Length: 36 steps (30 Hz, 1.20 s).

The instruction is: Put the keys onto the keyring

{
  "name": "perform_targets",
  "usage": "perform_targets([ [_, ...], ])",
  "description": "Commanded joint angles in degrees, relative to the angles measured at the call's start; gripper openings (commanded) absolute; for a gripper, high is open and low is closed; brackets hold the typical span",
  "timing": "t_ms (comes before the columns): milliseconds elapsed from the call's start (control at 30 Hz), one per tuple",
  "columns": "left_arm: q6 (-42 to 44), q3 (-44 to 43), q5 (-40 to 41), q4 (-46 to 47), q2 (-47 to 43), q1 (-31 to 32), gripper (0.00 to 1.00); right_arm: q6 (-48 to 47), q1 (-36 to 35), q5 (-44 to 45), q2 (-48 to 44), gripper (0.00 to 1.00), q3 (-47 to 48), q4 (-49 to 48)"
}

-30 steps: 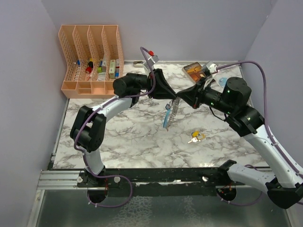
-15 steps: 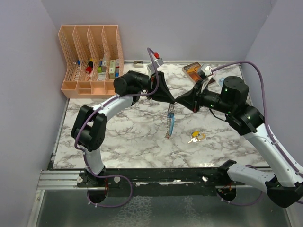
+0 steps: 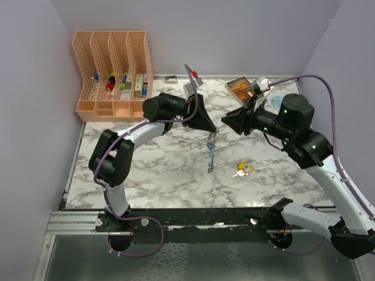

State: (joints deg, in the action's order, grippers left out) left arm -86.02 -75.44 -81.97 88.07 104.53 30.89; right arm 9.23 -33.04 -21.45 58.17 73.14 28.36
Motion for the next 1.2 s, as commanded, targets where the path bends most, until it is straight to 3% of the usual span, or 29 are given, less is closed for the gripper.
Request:
perform_targets([
  [0, 4.1, 4.0, 7.4, 14.6, -2.7, -1.3, 0.00, 0.3, 0.2, 11.1, -2.1, 0.37, 3.1, -1.7],
  [167, 5.6, 6.7, 12.4, 14.6, -3.0, -2.9, 0.00, 0.9, 0.2, 17.8, -1.5, 0.52, 2.2, -0.5],
  [467, 9.2, 11.8, 22.5, 14.5, -4.5, -3.9, 0.00, 4.0, 1.6, 27.0, 1.0, 0.56, -2.9, 2.8],
  [733, 11.9, 13.5, 30.8, 14.7, -3.7, -4.4, 0.00, 11.8, 12.5, 20.0, 2.9, 0.56, -11.5, 6.8],
  [900, 14.9, 13.7, 37.4, 14.6, -2.2, -6.6, 0.00, 17.4, 13.9, 21.0, 3.3, 0.57, -14.1, 11.7],
  [1100, 24.3, 14.2, 42.4, 14.4, -2.8, -8.8, 0.00, 24.6, 13.9, 19.6, 5.2, 0.57, -17.4, 18.7],
  [1167, 31.7, 15.3, 42.8, 14.2, -3.8, -8.9, 0.00, 26.3, 13.9, 18.8, 4.2, 0.54, -19.7, 19.2],
])
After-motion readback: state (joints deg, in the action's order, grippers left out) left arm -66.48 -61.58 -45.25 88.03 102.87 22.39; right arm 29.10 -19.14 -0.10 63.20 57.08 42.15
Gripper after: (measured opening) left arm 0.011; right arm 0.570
